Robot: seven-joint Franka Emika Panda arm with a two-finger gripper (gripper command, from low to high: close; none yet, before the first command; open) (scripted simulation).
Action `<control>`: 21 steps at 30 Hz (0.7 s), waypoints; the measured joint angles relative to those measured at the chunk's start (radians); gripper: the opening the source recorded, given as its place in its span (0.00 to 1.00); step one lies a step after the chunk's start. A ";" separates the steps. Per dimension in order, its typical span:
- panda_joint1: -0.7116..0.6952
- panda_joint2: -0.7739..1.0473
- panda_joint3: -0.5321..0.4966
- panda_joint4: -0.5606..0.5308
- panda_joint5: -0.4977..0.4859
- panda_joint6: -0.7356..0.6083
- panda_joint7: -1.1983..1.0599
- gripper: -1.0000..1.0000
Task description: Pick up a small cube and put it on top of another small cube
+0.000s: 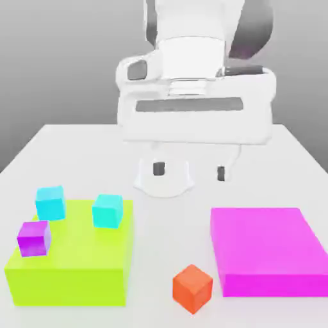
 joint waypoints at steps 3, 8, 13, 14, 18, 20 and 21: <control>0.001 0.110 0.014 -0.038 -0.029 0.054 0.126 0.50; 0.040 0.294 -0.013 -0.094 -0.087 0.148 0.328 0.50; 0.099 0.476 -0.085 -0.072 -0.156 0.289 0.401 0.50; 0.108 0.502 -0.096 -0.067 -0.165 0.309 0.408 0.00; 0.108 0.502 -0.096 -0.067 -0.166 0.311 0.408 0.00; 0.112 0.515 -0.101 -0.065 -0.171 0.323 0.413 0.00; 0.109 0.504 -0.096 -0.067 -0.167 0.313 0.410 0.00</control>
